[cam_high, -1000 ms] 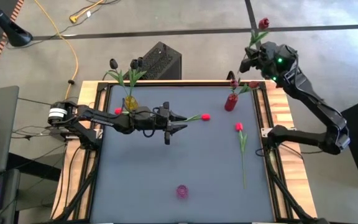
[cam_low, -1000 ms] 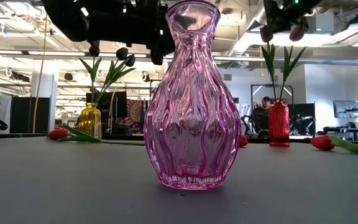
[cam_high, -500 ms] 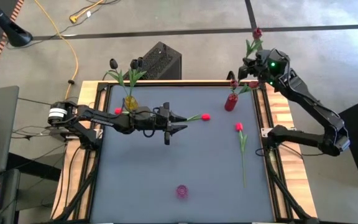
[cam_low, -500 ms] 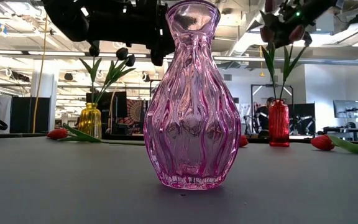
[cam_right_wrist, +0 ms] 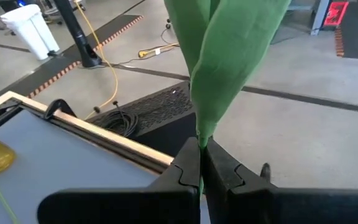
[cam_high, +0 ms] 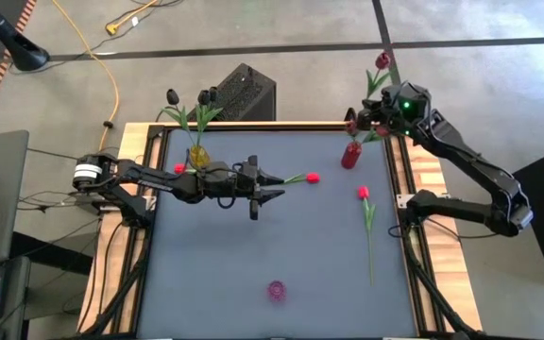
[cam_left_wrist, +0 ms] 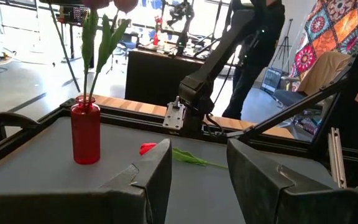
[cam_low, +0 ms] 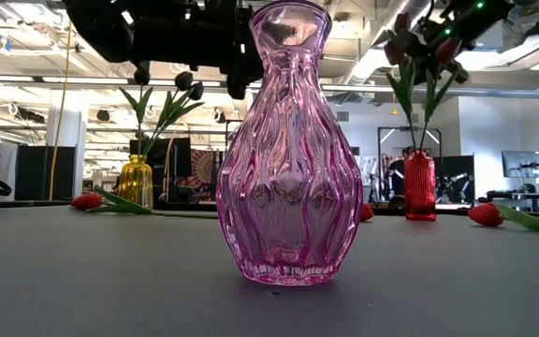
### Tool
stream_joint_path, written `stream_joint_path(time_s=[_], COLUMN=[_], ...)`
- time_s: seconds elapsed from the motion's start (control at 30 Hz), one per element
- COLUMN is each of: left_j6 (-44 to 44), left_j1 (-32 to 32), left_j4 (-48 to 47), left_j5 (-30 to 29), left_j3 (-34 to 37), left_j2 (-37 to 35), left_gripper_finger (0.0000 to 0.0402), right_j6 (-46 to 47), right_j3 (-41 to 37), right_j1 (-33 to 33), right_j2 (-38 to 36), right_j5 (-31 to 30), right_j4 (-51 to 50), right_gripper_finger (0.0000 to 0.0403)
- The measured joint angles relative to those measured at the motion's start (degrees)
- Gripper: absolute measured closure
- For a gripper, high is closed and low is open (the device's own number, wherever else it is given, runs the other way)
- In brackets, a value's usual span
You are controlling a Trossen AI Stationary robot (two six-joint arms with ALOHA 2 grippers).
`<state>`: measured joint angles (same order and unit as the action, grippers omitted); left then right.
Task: Sort flowers into vase by color
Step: Put the purple flower into the red vase
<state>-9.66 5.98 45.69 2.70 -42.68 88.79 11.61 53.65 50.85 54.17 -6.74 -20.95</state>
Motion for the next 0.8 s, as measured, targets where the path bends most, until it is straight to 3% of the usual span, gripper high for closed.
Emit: stream_joint_path(time_s=[0.53,0.8], left_j6=[-0.06,-0.06], left_j1=[-0.09,-0.09], left_j4=[0.0,0.02], left_j5=[0.0,-0.03], left_j3=[0.0,0.0], left_j2=[0.0,0.0], left_gripper_finger=[0.026,0.026], right_j6=[0.58,0.42], right_j3=[-0.37,-0.37], right_j1=[-0.25,2.98], right_j2=[-0.07,-3.17], right_j5=[-0.02,0.66], right_j4=[-0.06,0.11], right_gripper_finger=[0.0374,0.0374])
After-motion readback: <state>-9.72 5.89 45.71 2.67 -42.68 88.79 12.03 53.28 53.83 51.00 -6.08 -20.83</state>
